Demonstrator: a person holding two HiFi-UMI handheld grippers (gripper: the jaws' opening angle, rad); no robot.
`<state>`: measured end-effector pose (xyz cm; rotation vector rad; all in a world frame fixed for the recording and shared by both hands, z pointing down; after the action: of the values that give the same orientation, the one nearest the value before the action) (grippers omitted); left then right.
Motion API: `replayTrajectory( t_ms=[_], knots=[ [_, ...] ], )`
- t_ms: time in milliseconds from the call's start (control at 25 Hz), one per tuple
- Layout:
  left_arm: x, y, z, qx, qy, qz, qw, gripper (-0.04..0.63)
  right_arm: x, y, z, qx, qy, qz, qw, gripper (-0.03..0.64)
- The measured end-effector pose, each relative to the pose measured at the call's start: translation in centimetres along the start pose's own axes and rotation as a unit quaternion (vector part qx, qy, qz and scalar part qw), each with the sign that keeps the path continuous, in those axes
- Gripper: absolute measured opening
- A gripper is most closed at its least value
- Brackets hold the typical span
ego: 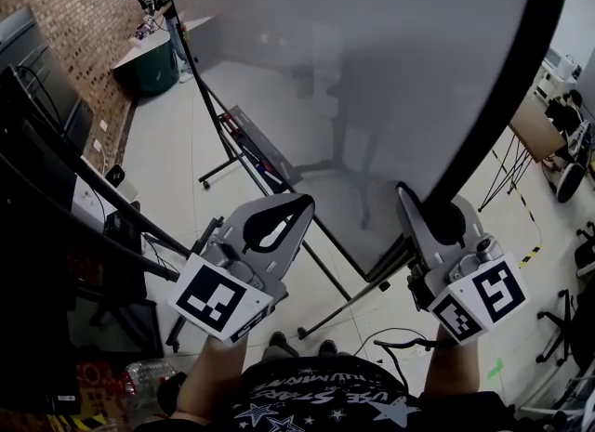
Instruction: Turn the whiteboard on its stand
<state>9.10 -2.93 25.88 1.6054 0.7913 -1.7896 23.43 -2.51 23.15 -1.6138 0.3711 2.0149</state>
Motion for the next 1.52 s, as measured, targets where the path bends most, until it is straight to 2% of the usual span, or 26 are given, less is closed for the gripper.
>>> replayTrajectory(
  t_ms=[40,120,520,760,1000,1120,1280,1520],
  knots=[
    [-0.1,0.1,-0.1,-0.003,0.0,0.001,1.0,0.005,-0.2,0.0,0.1,0.006,0.002,0.002,1.0,0.063],
    [-0.1,0.1,-0.3,-0.007,0.0,0.003,1.0,0.005,-0.6,0.0,0.3,0.015,0.011,0.008,1.0,0.179],
    [0.1,-0.3,0.4,-0.015,-0.001,0.001,0.9999,0.005,-0.4,-0.4,-0.1,-0.006,-0.002,0.012,1.0,0.227],
    [-0.2,0.3,-0.1,-0.038,-0.003,0.005,0.9993,0.005,-0.2,-3.0,-0.8,-0.031,-0.025,0.039,0.998,0.231],
    [-0.6,0.4,-0.3,-0.056,-0.01,0.01,0.9983,0.005,0.5,-6.3,-0.8,-0.056,-0.021,0.045,0.997,0.232],
    [-0.9,0.5,-0.5,-0.067,-0.012,0.013,0.9976,0.005,0.7,-7.3,0.3,-0.054,-0.021,0.049,0.997,0.225],
    [-1.4,0.4,-1.0,-0.079,-0.017,0.016,0.9966,0.005,1.2,-8.0,2.4,-0.041,-0.029,0.042,0.998,0.194],
    [-3.1,-0.2,-1.6,-0.099,-0.025,0.022,0.9945,0.005,2.1,-7.1,4.9,-0.03,-0.034,0.003,0.999,0.091]
  ],
)
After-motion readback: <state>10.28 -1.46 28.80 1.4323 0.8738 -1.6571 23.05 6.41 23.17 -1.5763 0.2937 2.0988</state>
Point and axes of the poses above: the fingertips, and each gripper's own axes: y forward along the fingers, z to its left, x out of its top, the point moved 3 cm from there along -y, backward along the fingers, and after that the axes turned 12 degrees about -y, right-handed, at the moved point
